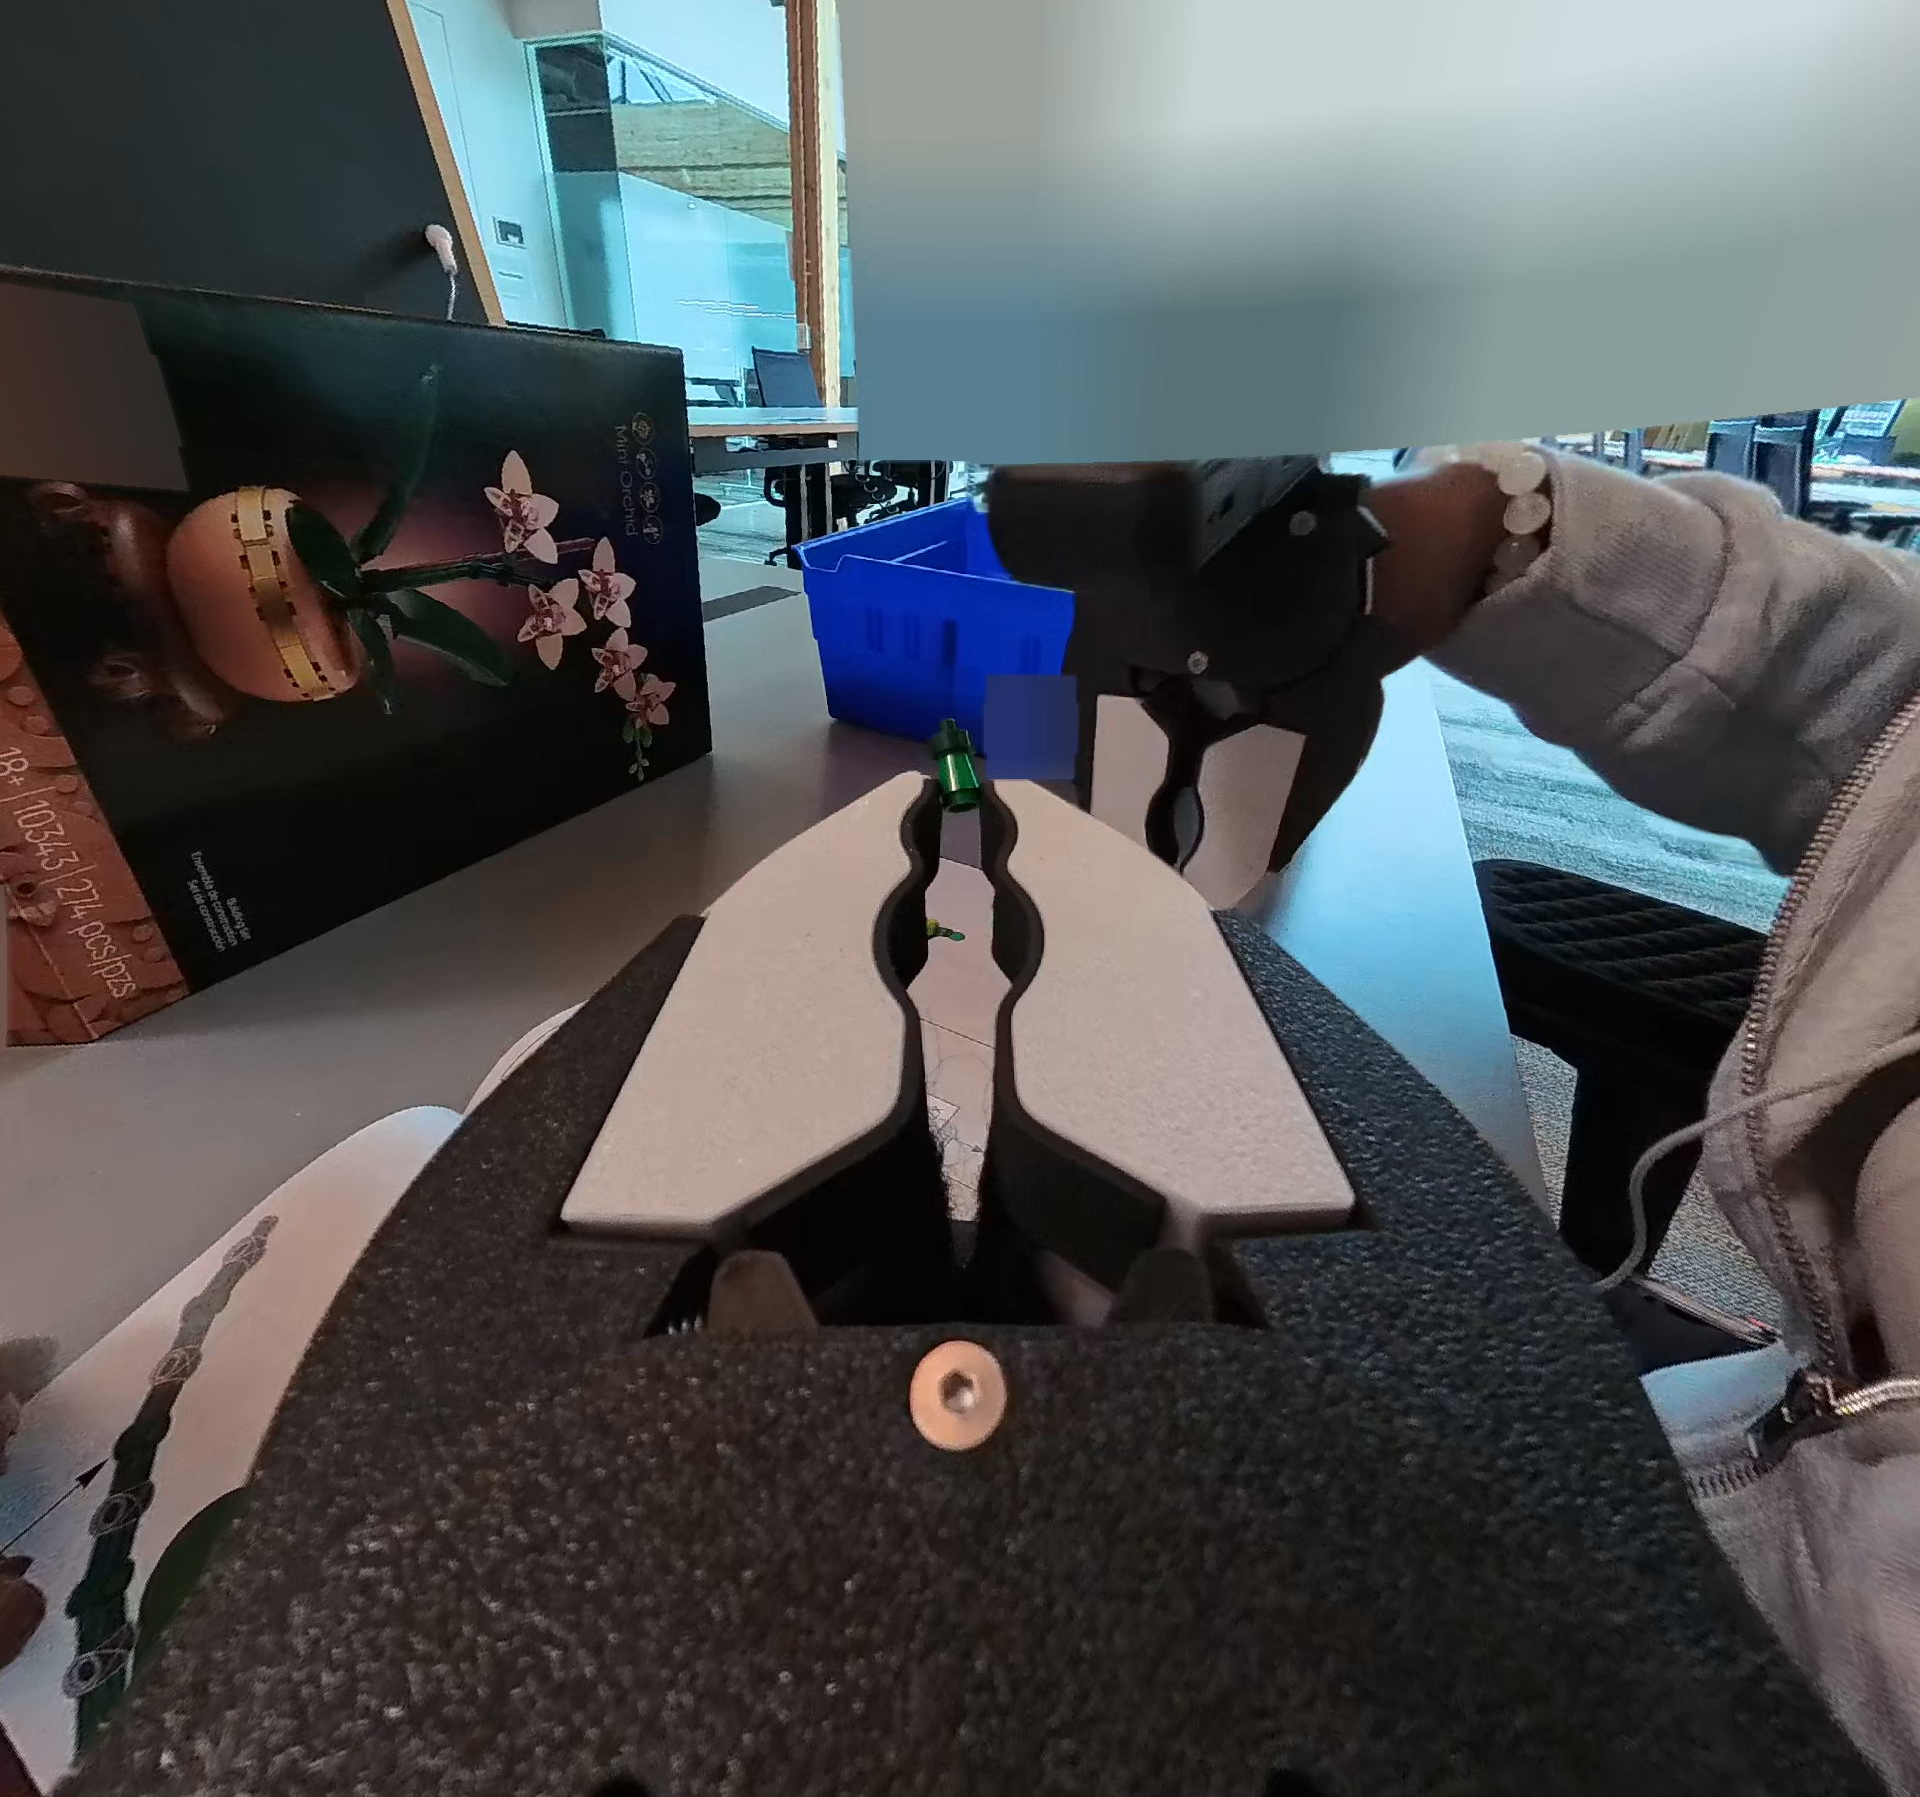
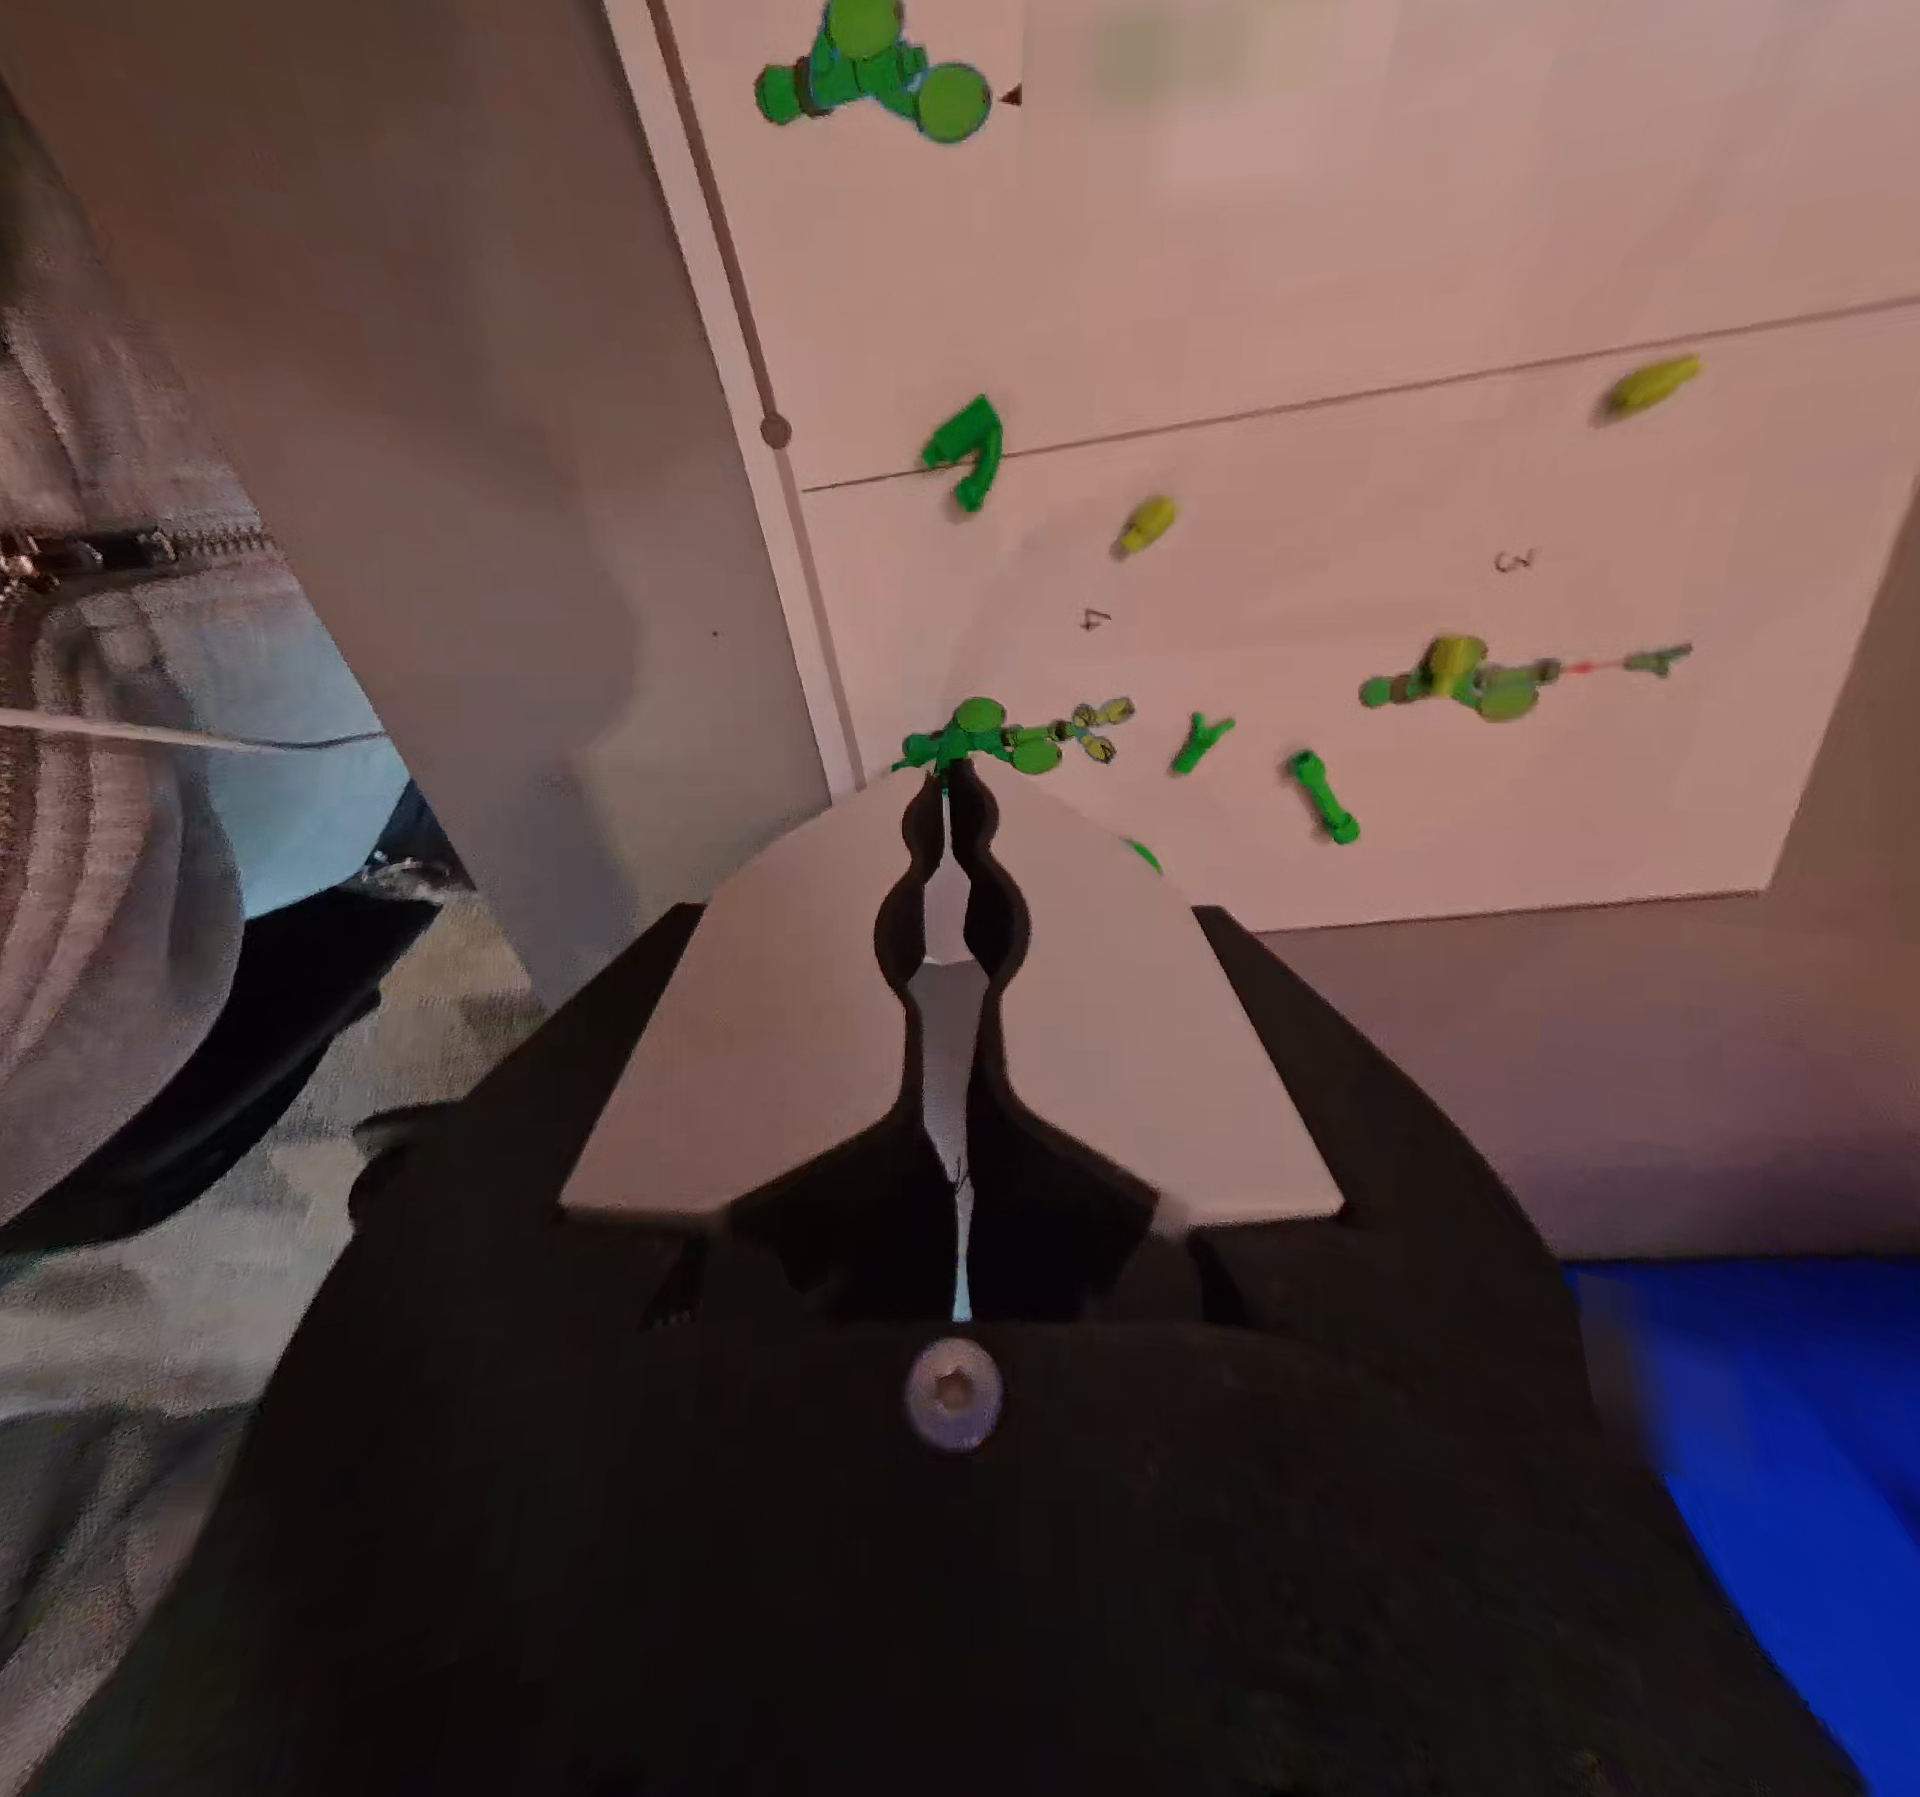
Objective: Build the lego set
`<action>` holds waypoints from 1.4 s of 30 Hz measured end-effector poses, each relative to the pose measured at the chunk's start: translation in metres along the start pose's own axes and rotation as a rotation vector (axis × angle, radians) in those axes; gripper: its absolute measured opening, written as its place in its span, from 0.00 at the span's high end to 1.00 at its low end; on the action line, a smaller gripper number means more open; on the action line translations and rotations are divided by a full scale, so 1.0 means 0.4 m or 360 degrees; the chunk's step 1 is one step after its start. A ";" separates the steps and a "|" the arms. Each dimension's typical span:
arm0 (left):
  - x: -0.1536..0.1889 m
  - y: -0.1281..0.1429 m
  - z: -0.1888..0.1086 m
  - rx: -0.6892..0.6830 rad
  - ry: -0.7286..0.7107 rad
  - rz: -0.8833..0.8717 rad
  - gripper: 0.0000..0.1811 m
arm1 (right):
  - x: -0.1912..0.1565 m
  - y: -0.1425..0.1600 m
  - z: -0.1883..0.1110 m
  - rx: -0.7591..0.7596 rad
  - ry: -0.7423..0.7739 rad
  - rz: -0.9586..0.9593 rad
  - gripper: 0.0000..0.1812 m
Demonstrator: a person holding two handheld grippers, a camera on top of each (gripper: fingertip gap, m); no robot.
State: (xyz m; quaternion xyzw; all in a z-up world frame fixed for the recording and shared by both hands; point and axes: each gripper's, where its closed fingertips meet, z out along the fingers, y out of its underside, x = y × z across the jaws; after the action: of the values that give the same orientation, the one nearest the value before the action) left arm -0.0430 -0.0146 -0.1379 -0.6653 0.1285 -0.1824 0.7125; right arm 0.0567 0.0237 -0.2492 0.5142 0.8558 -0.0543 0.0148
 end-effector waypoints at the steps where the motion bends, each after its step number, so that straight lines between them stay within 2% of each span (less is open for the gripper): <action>1: 0.000 0.000 0.000 0.0001 0.0000 0.0000 0.97 | -0.001 -0.010 0.000 -0.0024 -0.0015 -0.0018 0.99; 5: 0.000 -0.003 -0.002 0.0012 0.0005 -0.0009 0.97 | 0.006 -0.035 0.001 -0.0073 -0.0020 -0.0064 0.99; 12: 0.003 -0.007 -0.003 0.0028 0.0019 -0.0024 0.97 | 0.008 -0.035 0.003 -0.0068 -0.0035 -0.0045 0.98; 42: 0.000 -0.006 -0.003 0.0023 0.0013 -0.0022 0.97 | 0.050 -0.068 -0.004 0.0171 0.0083 -0.0055 0.97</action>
State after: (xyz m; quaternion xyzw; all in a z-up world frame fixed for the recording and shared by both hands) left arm -0.0436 -0.0157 -0.1357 -0.6602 0.1255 -0.1911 0.7155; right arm 0.0234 0.0288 -0.2472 0.5007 0.8605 -0.0869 -0.0361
